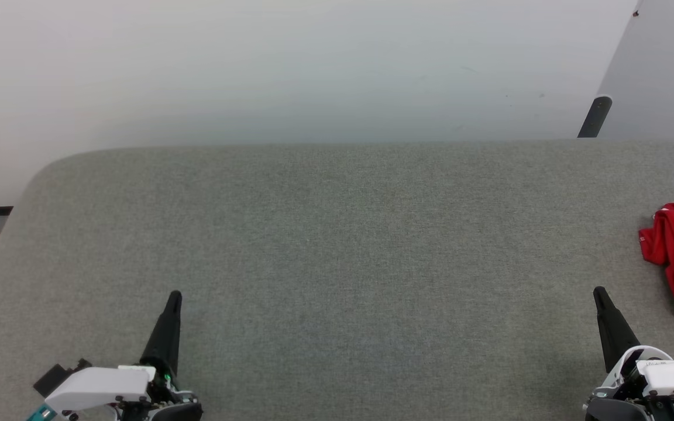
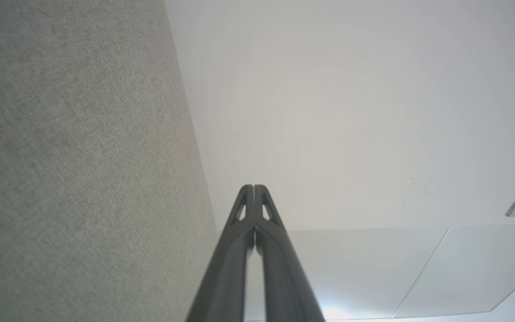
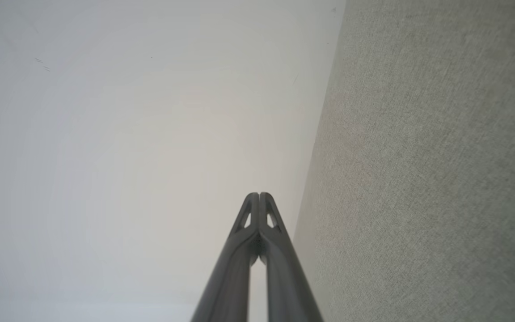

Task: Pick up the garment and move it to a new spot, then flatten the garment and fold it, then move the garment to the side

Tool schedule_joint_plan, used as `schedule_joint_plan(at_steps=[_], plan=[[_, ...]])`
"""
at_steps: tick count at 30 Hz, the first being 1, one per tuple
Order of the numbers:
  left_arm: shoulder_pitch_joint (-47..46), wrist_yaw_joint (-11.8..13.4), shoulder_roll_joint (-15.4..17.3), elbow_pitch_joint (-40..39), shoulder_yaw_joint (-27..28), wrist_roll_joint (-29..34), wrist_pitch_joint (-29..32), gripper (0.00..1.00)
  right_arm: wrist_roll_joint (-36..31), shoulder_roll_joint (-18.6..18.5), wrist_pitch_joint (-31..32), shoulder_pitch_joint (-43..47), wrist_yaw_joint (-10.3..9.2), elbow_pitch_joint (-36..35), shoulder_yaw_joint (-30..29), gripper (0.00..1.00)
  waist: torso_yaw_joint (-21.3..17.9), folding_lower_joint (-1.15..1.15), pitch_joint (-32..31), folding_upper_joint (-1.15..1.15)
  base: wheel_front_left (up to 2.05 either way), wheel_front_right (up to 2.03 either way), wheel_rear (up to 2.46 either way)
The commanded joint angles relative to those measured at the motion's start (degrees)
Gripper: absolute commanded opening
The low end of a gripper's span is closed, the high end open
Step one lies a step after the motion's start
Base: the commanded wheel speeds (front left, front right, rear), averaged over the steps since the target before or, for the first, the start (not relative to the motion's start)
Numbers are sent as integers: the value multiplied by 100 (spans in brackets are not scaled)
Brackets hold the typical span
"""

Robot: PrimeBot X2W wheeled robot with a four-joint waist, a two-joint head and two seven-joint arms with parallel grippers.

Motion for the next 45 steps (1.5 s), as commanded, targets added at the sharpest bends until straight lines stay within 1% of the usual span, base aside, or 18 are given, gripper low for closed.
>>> schedule_joint_plan(at_steps=[1, 5, 45], plan=[[-58, 8, -14, 13, -5, -126, 42, 0, 137, 34, 42, -99, 2, 0, -21, 0, 0, 0, 2, 0, 0, 0, 0], [-84, 8, -24, 25, -13, -242, 73, 0, 264, 59, 65, -120, 1, 7, -31, 0, -1, 0, 5, 0, 0, 0, 0], [-78, 8, -20, 23, -13, -229, 71, 0, 245, 50, 59, -83, 2, 6, -21, 0, -1, 0, 5, 0, 0, 0, 0]])
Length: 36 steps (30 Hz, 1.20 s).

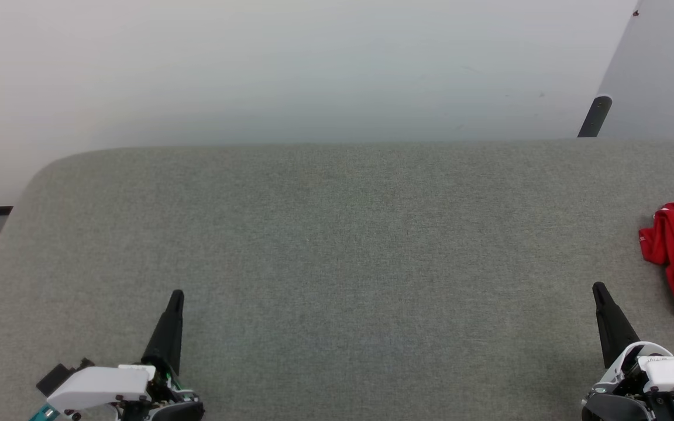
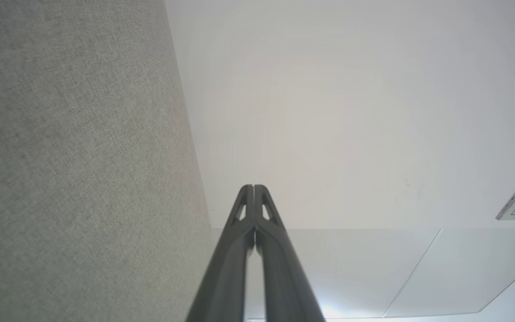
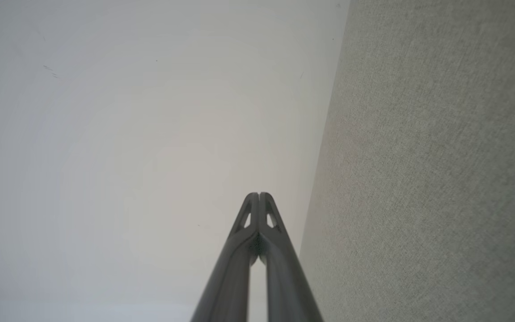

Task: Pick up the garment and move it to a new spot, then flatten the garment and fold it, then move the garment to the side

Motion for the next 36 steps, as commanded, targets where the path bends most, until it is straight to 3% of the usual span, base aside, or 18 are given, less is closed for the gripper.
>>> schedule_joint_plan(at_steps=[1, 36], plan=[[-48, 8, -4, 8, 5, -18, 18, 0, 23, 12, 9, -16, 2, -1, 0, 0, 0, 0, 0, 0, 0, 0, 0], [-48, 8, -4, 8, 3, -19, 17, 0, 25, 12, 8, -15, 2, -1, 3, 0, 0, 0, 0, 0, 0, 0, 0]])
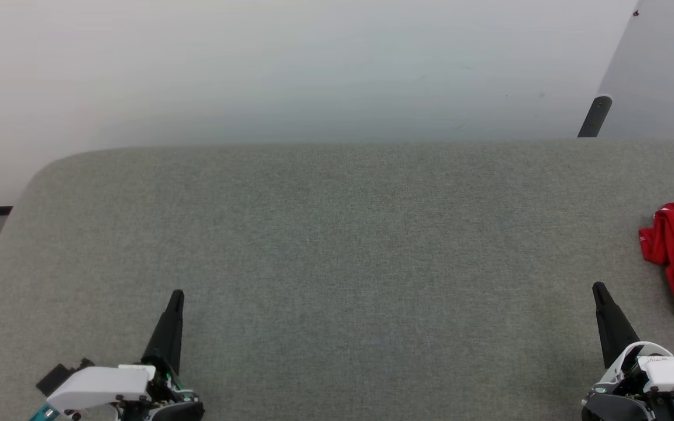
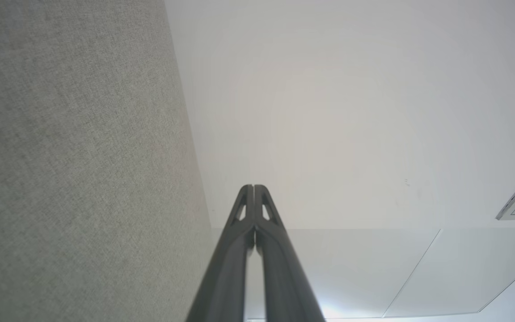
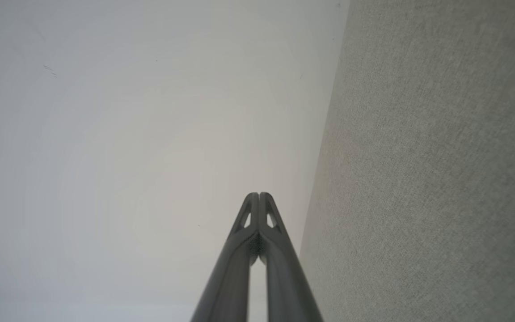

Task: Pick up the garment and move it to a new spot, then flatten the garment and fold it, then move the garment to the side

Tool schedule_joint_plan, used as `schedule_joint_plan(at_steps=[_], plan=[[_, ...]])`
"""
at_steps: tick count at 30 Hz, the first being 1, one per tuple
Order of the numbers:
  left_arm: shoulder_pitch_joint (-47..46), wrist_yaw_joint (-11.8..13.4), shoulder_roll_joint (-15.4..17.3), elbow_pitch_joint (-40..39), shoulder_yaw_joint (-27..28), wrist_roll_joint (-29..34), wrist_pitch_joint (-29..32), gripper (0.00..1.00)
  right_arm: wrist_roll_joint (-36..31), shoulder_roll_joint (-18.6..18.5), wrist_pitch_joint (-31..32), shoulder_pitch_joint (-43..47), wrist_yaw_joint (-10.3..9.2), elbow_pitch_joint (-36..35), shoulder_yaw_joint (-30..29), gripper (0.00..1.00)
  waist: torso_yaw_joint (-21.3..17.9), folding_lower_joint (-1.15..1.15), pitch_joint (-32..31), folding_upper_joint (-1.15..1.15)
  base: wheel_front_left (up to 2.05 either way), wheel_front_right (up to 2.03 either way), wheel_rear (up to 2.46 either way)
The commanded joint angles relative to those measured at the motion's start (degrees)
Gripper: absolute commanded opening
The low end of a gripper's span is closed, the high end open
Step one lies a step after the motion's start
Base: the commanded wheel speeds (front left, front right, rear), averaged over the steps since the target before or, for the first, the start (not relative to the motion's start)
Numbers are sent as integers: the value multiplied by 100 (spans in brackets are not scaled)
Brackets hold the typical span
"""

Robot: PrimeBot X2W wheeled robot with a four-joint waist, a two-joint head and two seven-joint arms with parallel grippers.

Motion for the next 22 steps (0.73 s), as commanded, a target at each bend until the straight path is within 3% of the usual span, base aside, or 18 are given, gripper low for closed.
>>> schedule_joint_plan(at_steps=[1, 22], plan=[[-47, 8, -4, 8, 6, -19, 17, 0, 25, 12, 9, -15, 2, -1, 3, 0, 0, 0, 0, 0, 0, 0, 0], [-47, 8, -4, 7, 6, -20, 16, 0, 26, 12, 8, -15, 2, -1, 4, 0, 0, 0, 0, 0, 0, 0, 0]])
